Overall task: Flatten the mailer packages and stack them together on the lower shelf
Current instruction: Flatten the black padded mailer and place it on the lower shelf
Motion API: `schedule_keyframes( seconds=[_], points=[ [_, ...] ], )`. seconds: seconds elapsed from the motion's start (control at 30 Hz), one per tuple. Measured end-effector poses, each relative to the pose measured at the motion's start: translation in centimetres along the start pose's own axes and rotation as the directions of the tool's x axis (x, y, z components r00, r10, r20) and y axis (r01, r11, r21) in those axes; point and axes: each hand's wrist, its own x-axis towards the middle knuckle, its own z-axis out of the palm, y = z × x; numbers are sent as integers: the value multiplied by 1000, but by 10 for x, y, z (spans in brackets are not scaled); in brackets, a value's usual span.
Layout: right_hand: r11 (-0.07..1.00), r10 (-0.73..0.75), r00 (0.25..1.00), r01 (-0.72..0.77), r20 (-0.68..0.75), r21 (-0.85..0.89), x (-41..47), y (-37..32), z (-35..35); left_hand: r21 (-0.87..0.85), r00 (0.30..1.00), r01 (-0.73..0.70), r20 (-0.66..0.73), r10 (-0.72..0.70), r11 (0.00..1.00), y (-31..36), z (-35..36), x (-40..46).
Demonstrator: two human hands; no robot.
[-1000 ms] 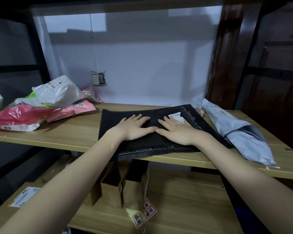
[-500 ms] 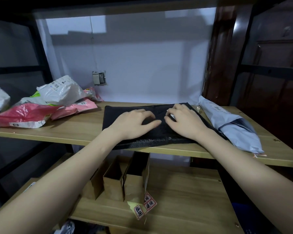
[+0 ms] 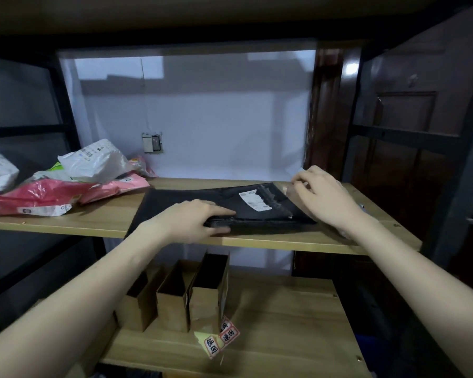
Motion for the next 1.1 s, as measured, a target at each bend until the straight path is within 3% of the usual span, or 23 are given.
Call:
schedule_keyframes(
  seconds=[0.1, 0.2, 0.37, 0.53, 0.67, 0.8, 0.9, 0.97, 1.1],
  points=[
    [997, 38, 997, -34, -66, 65, -4, 4, -14, 31, 964, 27, -266, -18, 999, -4, -17, -7],
    [977, 117, 989, -99, -90, 191, -7, 8, -21, 63, 849, 71, -528, -28, 995, -3, -35, -12],
    [907, 207, 978, -205, 35, 368, -11, 7, -21, -52, 695, 89, -713, -100, 995, 15, -76, -20],
    [857, 210, 960, -272, 185, 438, -14, -5, -18, -305, 644, -74, -742, -188, 949, 38, -116, -29],
    [757, 237, 938, -341, 251, 558, -9, -10, -10, -474, 694, -199, -686, -218, 858, 48, -134, -38],
    [588, 210, 949, -313, 233, 746, -5, -20, -10, -710, 750, -335, -599, -280, 620, 53, -134, -42],
    [543, 279, 953, -256, 116, 800, -4, -19, -9, -785, 718, -378, -583, -379, 491, 52, -132, -45],
    [549, 300, 953, -215, 49, 807, -5, -15, -10, -792, 687, -358, -582, -435, 494, 50, -126, -44],
    [575, 314, 949, -183, -9, 797, -9, -9, -9, -715, 607, -214, -631, -483, 666, 39, -102, -38]
  ],
)
